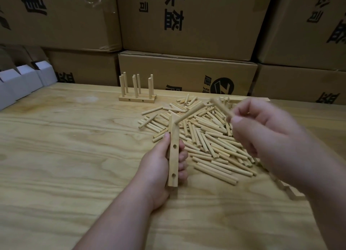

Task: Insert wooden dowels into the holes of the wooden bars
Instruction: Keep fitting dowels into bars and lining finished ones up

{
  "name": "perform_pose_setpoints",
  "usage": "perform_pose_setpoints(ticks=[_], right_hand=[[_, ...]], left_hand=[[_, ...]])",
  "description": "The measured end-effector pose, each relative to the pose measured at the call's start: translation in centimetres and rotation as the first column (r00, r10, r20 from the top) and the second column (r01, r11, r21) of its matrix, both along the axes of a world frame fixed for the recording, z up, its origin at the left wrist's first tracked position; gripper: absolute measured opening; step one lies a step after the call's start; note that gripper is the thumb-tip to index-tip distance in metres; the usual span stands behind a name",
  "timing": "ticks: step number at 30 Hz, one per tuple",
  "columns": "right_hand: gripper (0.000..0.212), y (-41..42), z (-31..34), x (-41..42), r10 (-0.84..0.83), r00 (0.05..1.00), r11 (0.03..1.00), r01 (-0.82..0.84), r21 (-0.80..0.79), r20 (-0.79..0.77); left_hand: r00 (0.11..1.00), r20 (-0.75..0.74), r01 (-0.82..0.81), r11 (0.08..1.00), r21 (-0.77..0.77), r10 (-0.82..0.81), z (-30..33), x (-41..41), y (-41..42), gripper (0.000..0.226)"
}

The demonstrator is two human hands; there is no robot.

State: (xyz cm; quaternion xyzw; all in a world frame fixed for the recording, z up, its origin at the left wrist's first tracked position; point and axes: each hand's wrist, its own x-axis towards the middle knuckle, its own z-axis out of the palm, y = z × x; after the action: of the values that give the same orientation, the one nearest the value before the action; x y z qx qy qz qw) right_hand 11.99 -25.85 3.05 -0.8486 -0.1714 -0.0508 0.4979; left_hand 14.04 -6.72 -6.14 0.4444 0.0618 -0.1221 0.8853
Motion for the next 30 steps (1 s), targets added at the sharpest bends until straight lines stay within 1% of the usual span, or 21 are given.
perform_pose_setpoints(ticks=[2, 3, 4, 6, 8, 12, 14, 20, 26, 30], right_hand=[[0.013, 0.4, -0.1, -0.4, 0.1, 0.994, 0.989, -0.103, -0.108, -0.035], [0.012, 0.7, -0.4, -0.5, 0.113, 0.993, 0.977, -0.118, -0.176, -0.039], [0.01, 1.0, -0.8, -0.5, 0.103, 0.994, 0.963, -0.107, -0.247, -0.027], [0.005, 1.6, -1.8, -0.2, 0.044, 0.999, 0.929, -0.034, -0.368, 0.018], [0.008, 2.0, -2.7, 0.0, -0.015, 0.999, 0.908, 0.035, -0.418, 0.052], [0.009, 2.2, -3.8, 0.4, -0.06, 0.992, 0.91, 0.098, -0.403, 0.107], [0.01, 2.1, -4.0, 0.6, -0.064, 0.99, 0.909, 0.11, -0.401, 0.126], [0.011, 2.4, -4.4, 0.6, -0.021, 0.984, 0.875, 0.103, -0.473, 0.175], [0.011, 2.2, -4.5, 0.8, -0.018, 0.983, 0.889, 0.1, -0.447, 0.184], [0.011, 2.0, -5.0, 1.1, -0.027, 0.988, 0.897, 0.091, -0.432, 0.152]], left_hand=[[1.0, -0.01, 0.004, 0.999, -0.033, -0.004, 0.0, 0.0, 0.0, 0.045], [1.0, -0.013, 0.005, 0.999, -0.043, -0.006, 0.0, 0.0, -0.1, 0.044], [1.0, -0.015, 0.005, 0.999, -0.05, -0.006, 0.0, 0.1, -0.1, 0.044], [1.0, -0.01, 0.008, 0.999, -0.052, -0.008, -0.1, 0.1, -0.1, 0.042], [1.0, -0.005, 0.005, 1.0, -0.029, -0.005, -0.3, 0.0, -0.1, 0.042], [1.0, 0.002, 0.014, 1.0, 0.009, -0.014, -0.2, -0.1, -0.2, 0.041], [1.0, 0.014, 0.006, 0.998, 0.056, -0.007, -0.2, -0.1, -0.4, 0.04], [0.999, 0.031, -0.033, 0.984, 0.175, 0.028, -0.3, 0.1, -1.0, 0.041], [0.998, 0.05, 0.013, 0.982, 0.19, -0.023, -0.6, 0.1, -1.0, 0.041], [0.998, 0.05, 0.022, 0.983, 0.183, -0.032, -0.7, 0.0, -0.9, 0.04]])
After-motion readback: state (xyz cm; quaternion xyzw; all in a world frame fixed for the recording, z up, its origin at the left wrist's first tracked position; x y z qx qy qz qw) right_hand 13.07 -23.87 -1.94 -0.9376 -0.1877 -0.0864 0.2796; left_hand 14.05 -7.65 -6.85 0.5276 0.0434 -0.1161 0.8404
